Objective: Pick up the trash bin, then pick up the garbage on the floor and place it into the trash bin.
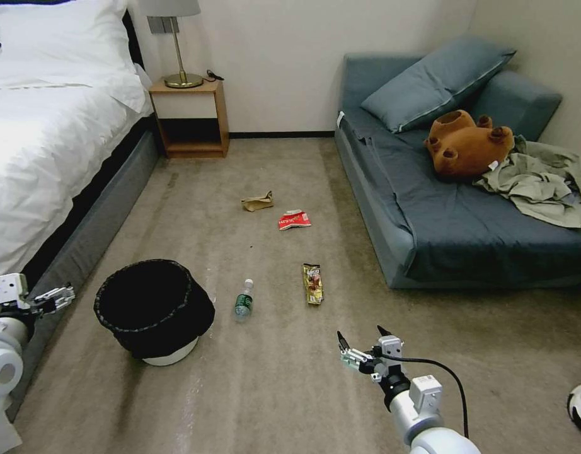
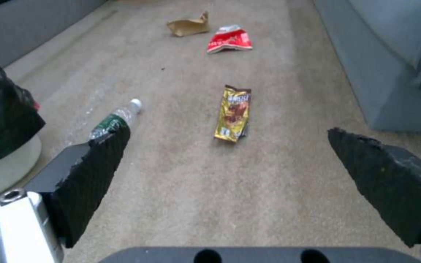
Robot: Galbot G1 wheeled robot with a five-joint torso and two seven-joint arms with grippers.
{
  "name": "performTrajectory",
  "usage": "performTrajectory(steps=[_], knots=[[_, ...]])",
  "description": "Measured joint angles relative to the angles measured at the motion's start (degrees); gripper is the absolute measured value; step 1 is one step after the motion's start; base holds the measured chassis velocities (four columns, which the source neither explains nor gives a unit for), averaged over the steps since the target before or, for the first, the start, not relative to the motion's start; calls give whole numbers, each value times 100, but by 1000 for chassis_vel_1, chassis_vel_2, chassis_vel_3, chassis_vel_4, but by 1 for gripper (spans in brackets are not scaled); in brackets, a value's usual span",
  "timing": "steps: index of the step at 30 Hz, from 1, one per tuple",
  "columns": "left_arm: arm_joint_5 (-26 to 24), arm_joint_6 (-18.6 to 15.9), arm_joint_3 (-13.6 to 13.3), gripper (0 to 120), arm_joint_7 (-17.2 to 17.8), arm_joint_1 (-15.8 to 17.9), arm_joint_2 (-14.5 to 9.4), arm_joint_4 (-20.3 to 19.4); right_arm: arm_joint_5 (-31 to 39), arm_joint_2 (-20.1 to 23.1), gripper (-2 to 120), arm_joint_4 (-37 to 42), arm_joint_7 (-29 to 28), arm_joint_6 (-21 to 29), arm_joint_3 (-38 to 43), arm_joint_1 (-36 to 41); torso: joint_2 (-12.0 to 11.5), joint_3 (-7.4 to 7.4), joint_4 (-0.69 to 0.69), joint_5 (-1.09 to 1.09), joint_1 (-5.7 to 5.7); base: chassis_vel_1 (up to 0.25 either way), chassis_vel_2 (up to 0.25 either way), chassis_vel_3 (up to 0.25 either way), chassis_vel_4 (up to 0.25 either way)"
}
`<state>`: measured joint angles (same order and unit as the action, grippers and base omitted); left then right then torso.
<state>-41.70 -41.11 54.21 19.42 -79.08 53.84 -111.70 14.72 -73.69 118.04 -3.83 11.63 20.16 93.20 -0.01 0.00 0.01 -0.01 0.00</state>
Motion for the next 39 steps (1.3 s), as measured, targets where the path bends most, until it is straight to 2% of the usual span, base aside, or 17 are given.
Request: performTrajectory(steps=[1,2,4,5,7,8,11,12,14,19,24,26,39], knots=[[62,16,-140,99,-55,159,-53,158,0,-11,100,-67,0,0,-8,-41,0,0,0,-1,0,0,0,0,0],[62,16,-140,99,-55,159,-53,158,0,-11,100,-67,0,0,-8,-41,0,0,0,-1,0,0,0,0,0],[119,22,-334,99,-118,435,-101,389,5,-27,100,-191,-1,2,-12,-135,0,0,-1,1,0,0,0,0,0],[119,22,-334,99,-118,435,-101,389,5,-27,100,-191,-1,2,-12,-135,0,0,-1,1,0,0,0,0,0],[228,22,-537,99,-207,780,-104,725,25,-50,100,-374,-12,19,-28,-275,0,0,-2,1,0,0,0,0,0],[228,22,-537,99,-207,780,-104,725,25,-50,100,-374,-12,19,-28,-275,0,0,-2,1,0,0,0,0,0],[489,34,-710,99,-379,1069,-102,1182,38,-78,100,-565,-25,53,-96,-427,0,0,-1,0,0,0,0,0,0],[489,34,-710,99,-379,1069,-102,1182,38,-78,100,-565,-25,53,-96,-427,0,0,-1,0,0,0,0,0,0],[763,71,-824,99,-645,1236,-80,1515,44,-103,100,-700,-34,87,-167,-560,0,0,-1,1,0,0,0,0,0],[1009,150,-931,98,-837,1348,29,1826,49,-106,100,-849,-44,118,-266,-735,0,0,-1,0,0,0,0,0,0],[1154,202,-992,98,-972,1357,150,1929,95,-71,100,-921,-47,144,-320,-858,0,0,0,0,0,0,0,0,0],[1283,252,-1095,98,-1106,1392,209,1964,137,-37,100,-933,-49,162,-324,-911,1,0,-1,0,0,0,0,0,0],[1594,293,-1184,99,-1313,1456,277,2172,160,0,100,-912,-50,165,-409,-943,1,0,-1,1,0,0,0,0,0]])
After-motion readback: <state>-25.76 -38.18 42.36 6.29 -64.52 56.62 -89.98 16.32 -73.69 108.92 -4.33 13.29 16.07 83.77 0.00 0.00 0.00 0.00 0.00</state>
